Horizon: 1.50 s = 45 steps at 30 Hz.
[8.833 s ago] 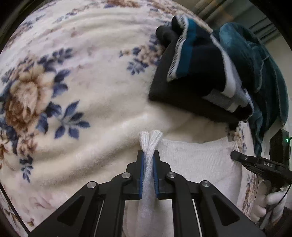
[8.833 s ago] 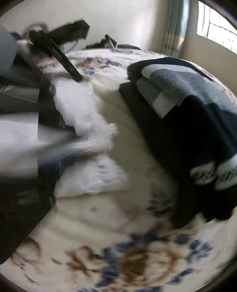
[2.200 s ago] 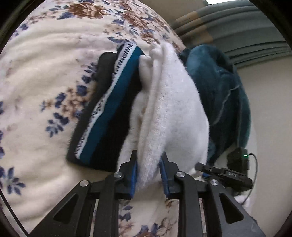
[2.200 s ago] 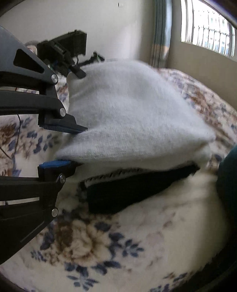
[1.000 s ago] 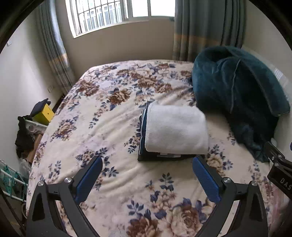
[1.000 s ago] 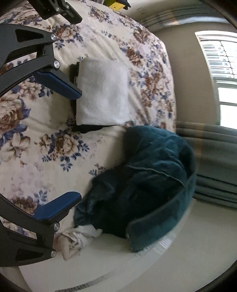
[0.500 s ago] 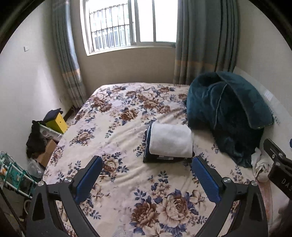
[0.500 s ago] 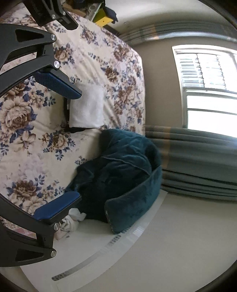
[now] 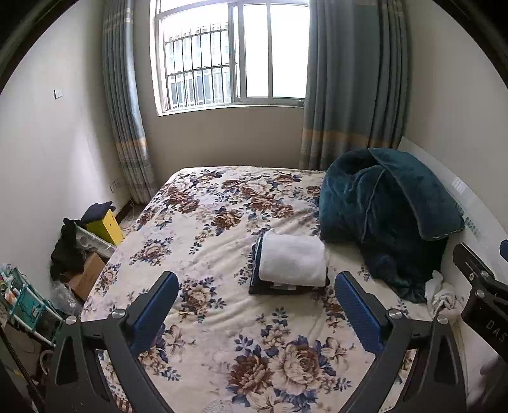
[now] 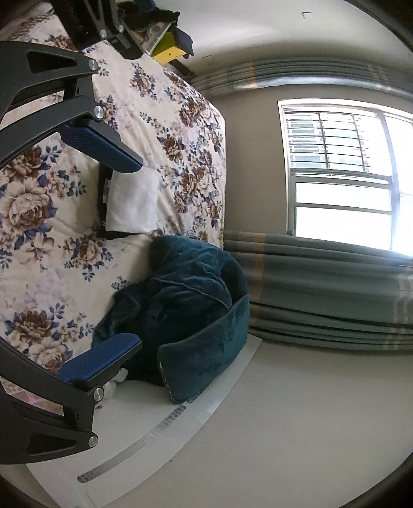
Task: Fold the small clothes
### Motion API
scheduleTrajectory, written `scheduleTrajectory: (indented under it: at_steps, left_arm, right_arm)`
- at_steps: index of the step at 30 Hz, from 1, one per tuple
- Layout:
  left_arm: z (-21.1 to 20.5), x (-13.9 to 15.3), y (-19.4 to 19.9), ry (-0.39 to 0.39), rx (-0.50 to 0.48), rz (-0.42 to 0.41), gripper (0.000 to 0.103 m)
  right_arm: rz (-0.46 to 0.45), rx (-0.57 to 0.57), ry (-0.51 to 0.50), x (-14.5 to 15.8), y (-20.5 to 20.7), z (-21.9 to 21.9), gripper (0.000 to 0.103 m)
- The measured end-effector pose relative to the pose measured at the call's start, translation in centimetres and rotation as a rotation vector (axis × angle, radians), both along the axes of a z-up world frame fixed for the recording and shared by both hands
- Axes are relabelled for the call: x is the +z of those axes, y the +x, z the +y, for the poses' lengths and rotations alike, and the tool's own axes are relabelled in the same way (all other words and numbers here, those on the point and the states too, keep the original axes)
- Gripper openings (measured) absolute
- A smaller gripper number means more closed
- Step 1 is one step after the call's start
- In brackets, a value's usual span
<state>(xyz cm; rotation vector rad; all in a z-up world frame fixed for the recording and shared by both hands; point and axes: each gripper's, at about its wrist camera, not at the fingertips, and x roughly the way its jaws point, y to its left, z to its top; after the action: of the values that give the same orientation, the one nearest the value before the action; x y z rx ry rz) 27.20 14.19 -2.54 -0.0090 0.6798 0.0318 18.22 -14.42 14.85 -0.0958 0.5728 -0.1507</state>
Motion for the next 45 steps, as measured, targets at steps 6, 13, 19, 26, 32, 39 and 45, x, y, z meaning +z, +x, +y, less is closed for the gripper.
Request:
scheduleTrajectory:
  at_steps: [6, 13, 19, 26, 32, 39, 45]
  left_arm:
    - [-0.4, 0.3, -0.6, 0.002, -0.008, -0.011, 0.101]
    - [-0.5, 0.7, -1.2, 0.009, -0.001, -0.017, 0.101]
    - [-0.7, 0.9, -2.1, 0.011, 0.002, -0.022, 0.101]
    - [-0.6, 1.0, -2.1, 0.012, -0.003, -0.023, 0.102]
    - [-0.9, 1.2, -2.3, 0.026, 0.004, -0.026, 0.103]
    - [-0.7, 1.4, -2.3, 0.026, 0.008, -0.026, 0.103]
    - [-0.6, 1.5, -2.2, 0.028, 0.011, -0.032, 0.103]
  right_arm:
    - [-0.007, 0.001, 0.001, 0.9, -1.2, -0.2, 0.103]
    - [0.004, 0.011, 0.014, 1.3, -1.5, -0.8, 0.102]
    - [0.006, 0.023, 0.014, 1.3, -1.3, -1.1, 0.102]
    - [0.019, 0.046, 0.013, 1.1, -0.7, -1.3, 0.103]
    - [0.017, 0.048, 0.012, 1.1, -0.8, -1.3, 0.103]
    - [0.014, 0.058, 0.014, 1.1, -0.4, -1.2, 0.103]
    - [0.013, 0.068, 0.015, 1.1, -0.3, -0.9, 0.103]
